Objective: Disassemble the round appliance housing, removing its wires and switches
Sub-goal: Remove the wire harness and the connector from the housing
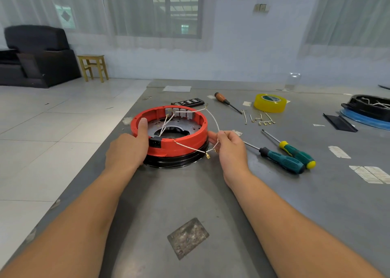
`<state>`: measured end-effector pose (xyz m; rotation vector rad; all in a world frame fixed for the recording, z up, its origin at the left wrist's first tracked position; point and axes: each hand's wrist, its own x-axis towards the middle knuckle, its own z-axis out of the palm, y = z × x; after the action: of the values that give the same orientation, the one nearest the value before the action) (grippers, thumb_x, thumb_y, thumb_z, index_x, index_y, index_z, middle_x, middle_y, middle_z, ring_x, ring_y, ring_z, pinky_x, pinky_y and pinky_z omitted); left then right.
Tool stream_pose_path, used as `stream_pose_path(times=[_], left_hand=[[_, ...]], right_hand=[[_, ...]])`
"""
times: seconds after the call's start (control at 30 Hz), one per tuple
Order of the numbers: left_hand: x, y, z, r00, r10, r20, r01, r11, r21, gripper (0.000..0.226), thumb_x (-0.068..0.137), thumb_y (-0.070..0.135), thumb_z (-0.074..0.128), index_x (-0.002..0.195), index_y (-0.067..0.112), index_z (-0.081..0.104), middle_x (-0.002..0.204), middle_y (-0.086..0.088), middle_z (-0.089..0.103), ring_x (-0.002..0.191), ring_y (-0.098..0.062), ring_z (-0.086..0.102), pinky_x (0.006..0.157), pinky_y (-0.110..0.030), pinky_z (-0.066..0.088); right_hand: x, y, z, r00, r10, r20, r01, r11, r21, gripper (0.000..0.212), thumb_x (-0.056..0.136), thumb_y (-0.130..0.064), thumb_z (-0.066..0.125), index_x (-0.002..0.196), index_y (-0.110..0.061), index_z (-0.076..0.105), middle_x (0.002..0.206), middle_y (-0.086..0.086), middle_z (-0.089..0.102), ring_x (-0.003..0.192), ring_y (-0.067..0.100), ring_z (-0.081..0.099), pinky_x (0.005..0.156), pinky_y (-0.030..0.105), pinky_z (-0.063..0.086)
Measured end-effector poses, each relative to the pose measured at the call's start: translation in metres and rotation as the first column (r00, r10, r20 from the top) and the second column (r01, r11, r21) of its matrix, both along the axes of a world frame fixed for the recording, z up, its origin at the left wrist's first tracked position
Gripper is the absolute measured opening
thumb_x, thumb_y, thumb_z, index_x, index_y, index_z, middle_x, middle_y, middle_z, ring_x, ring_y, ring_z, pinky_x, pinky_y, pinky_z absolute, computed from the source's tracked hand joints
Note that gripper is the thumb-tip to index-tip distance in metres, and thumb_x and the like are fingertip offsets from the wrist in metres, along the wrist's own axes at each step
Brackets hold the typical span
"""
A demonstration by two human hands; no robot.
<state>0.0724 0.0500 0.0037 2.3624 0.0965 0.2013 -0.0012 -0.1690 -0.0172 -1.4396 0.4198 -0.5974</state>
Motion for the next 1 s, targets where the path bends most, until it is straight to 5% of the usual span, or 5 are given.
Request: stream_pose_path(times=[0.1, 0.33, 0.5, 0.63, 1.0], left_hand=[[-0.003, 0.002, 0.003, 0.983, 0.132, 0.128, -0.133, 0.991, -0.003, 0.095, 0.095, 0.084, 0.019, 0.126, 0.002, 0.054, 0.121, -0.026, 0.067, 0.114, -0.047, 0.061, 0.091, -0.051, 0.045], [-0.056, -0.044, 0.023, 0.667, -0.207, 0.716, 0.201, 0.975, 0.095, 0.041, 0.105, 0.054, 0.031, 0.087, 0.021, 0.046, 0.059, 0.01, 0.043, 0.058, -0.032, 0.049, 0.056, -0.037, 0.035], [-0.091, -0.096, -0.004, 0.81, -0.417, 0.411, 0.499, 0.86, -0.11, 0.048, 0.099, 0.069, 0.037, 0.091, 0.026, 0.055, 0.071, 0.004, 0.067, 0.071, -0.027, 0.071, 0.067, -0.046, 0.055], [-0.089, -0.106, -0.019, 0.839, -0.457, 0.295, 0.544, 0.709, -0.448, 0.021, 0.108, 0.033, 0.055, 0.094, 0.02, 0.063, 0.075, 0.0, 0.075, 0.063, -0.018, 0.075, 0.053, -0.03, 0.058], [-0.062, -0.079, -0.011, 0.751, -0.657, 0.061, 0.638, 0.7, -0.32, 0.037, 0.111, 0.026, 0.049, 0.08, 0.008, 0.058, 0.053, -0.003, 0.063, 0.039, -0.02, 0.058, 0.04, -0.024, 0.042]], right_hand=[[-0.014, -0.007, 0.005, 0.995, 0.014, 0.095, -0.03, 0.986, 0.164, 0.019, 0.103, -0.017, 0.055, 0.089, -0.016, 0.067, 0.095, -0.005, 0.079, 0.097, 0.011, 0.074, 0.08, 0.025, 0.052], [-0.052, -0.02, 0.016, 0.979, 0.058, 0.194, -0.145, 0.869, 0.473, 0.013, 0.099, -0.013, 0.064, 0.099, -0.006, 0.076, 0.076, 0.002, 0.067, 0.063, 0.01, 0.058, 0.06, 0.02, 0.051], [-0.056, -0.018, 0.016, 0.97, 0.103, 0.222, -0.202, 0.848, 0.49, 0.009, 0.096, -0.005, 0.065, 0.098, -0.003, 0.073, 0.079, 0.009, 0.069, 0.066, 0.015, 0.067, 0.06, 0.022, 0.057], [-0.059, -0.019, 0.014, 0.942, 0.273, 0.195, -0.332, 0.845, 0.42, 0.008, 0.095, -0.004, 0.064, 0.101, 0.0, 0.068, 0.084, 0.017, 0.074, 0.069, 0.018, 0.072, 0.062, 0.024, 0.059], [-0.062, -0.07, 0.018, 0.98, 0.199, -0.028, -0.201, 0.965, -0.169, 0.022, 0.105, -0.022, 0.056, 0.098, -0.012, 0.074, 0.077, 0.002, 0.068, 0.068, 0.013, 0.059, 0.054, 0.025, 0.044]])
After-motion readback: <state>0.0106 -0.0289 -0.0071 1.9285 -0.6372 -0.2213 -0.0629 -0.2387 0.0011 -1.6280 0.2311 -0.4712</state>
